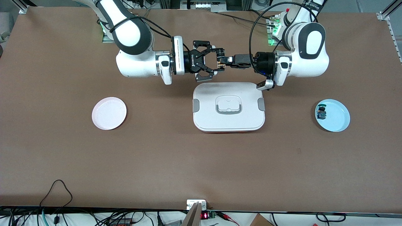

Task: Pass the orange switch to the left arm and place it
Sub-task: 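Grasp the switch with the left gripper and open the right gripper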

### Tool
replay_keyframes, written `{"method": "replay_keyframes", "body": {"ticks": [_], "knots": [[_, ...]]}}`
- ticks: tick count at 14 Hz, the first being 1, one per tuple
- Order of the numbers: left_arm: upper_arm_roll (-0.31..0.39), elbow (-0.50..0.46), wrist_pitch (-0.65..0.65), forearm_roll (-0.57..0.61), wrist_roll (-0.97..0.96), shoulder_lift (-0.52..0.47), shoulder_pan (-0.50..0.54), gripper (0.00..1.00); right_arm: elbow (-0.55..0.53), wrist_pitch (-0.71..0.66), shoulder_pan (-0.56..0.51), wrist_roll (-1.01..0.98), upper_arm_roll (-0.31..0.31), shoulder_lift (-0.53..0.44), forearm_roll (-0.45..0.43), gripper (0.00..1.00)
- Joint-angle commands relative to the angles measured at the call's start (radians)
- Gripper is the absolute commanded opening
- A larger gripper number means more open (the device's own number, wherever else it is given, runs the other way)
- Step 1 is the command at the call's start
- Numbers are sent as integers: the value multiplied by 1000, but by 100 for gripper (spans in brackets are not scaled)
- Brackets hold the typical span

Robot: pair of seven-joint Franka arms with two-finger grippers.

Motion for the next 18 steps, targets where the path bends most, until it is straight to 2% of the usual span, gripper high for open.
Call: {"method": "replay_keyframes", "body": {"ticks": [1,2,3,4,8,10,14,16,18], "knots": [[-6,0,0,-18,6,-21,7,21,6,7,17,-21,-7,11,10,0],[-6,0,0,-18,6,-19,7,20,5,7,15,-18,-7,11,15,15],[-7,0,1,-18,6,-19,7,19,2,-1,15,-12,-7,11,16,91],[-7,0,4,-16,5,-21,7,19,-3,-2,15,-6,-9,7,16,100],[-6,2,4,10,5,-21,7,16,-5,-4,11,-6,-12,4,16,100],[-1,8,4,74,3,-21,10,16,-9,-5,9,-6,-27,-2,16,100],[4,60,-11,414,-7,-30,73,16,-40,-68,4,6,-85,-19,13,100],[2,133,-39,724,-6,-28,116,15,-55,-138,4,9,-134,-21,7,100],[5,190,-100,911,-11,-28,137,14,-80,-203,3,11,-180,-27,-5,100]]}}
